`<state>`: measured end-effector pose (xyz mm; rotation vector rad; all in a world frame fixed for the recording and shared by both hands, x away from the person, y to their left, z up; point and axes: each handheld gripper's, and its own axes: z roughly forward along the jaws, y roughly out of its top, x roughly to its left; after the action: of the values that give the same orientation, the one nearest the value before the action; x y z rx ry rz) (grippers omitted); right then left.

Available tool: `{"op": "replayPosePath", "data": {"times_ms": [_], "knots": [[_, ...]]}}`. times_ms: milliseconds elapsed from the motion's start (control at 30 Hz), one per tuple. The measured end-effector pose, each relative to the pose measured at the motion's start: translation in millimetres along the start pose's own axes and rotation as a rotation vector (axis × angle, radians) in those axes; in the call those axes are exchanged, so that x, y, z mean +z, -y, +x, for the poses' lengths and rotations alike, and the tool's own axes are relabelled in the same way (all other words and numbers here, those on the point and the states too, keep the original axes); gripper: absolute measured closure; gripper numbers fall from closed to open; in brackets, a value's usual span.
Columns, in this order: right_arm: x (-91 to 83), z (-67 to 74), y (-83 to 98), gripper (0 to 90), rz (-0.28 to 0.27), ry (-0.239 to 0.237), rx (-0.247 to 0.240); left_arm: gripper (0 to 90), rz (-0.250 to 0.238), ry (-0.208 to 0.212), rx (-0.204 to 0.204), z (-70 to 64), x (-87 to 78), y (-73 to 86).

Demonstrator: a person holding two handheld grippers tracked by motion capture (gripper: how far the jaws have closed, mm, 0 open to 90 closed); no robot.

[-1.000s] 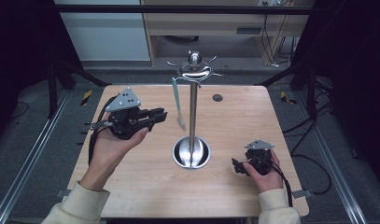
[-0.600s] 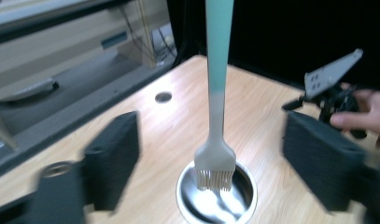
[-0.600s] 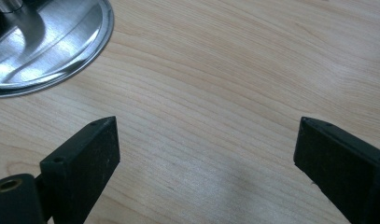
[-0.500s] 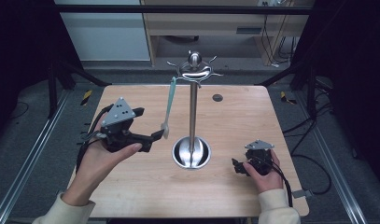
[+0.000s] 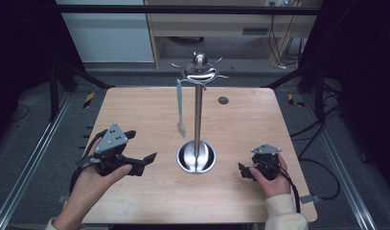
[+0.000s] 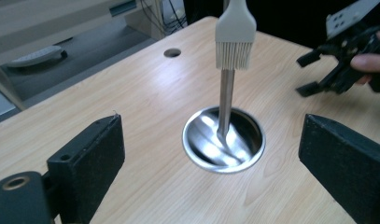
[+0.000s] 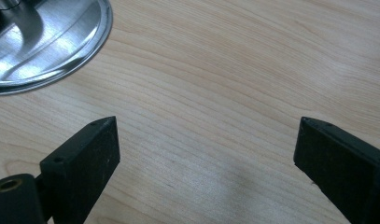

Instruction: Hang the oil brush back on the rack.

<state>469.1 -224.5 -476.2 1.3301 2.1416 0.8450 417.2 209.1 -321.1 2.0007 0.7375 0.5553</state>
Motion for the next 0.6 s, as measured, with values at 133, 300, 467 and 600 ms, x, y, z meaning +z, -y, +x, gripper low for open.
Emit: {"op": "replayPosePath", "data": {"times_ms": [133,300,467,600], "knots": [[0.1,0.5,0.0,7.6,0.001,-0.002,0.001,6.5,0.021,-0.007,-0.009,1.6,4.2,17.3],[0.5,0.8,0.2,7.6,0.006,-0.001,0.003,6.4,0.076,-0.017,-0.021,4.9,14.1,43.9],[0.9,0.8,0.5,7.6,0.007,-0.003,-0.002,6.4,0.114,-0.024,-0.043,10.5,23.8,68.0],[1.0,0.9,0.8,7.7,0.011,-0.001,0.001,6.4,0.145,-0.045,-0.054,17.5,30.3,85.0]]}}
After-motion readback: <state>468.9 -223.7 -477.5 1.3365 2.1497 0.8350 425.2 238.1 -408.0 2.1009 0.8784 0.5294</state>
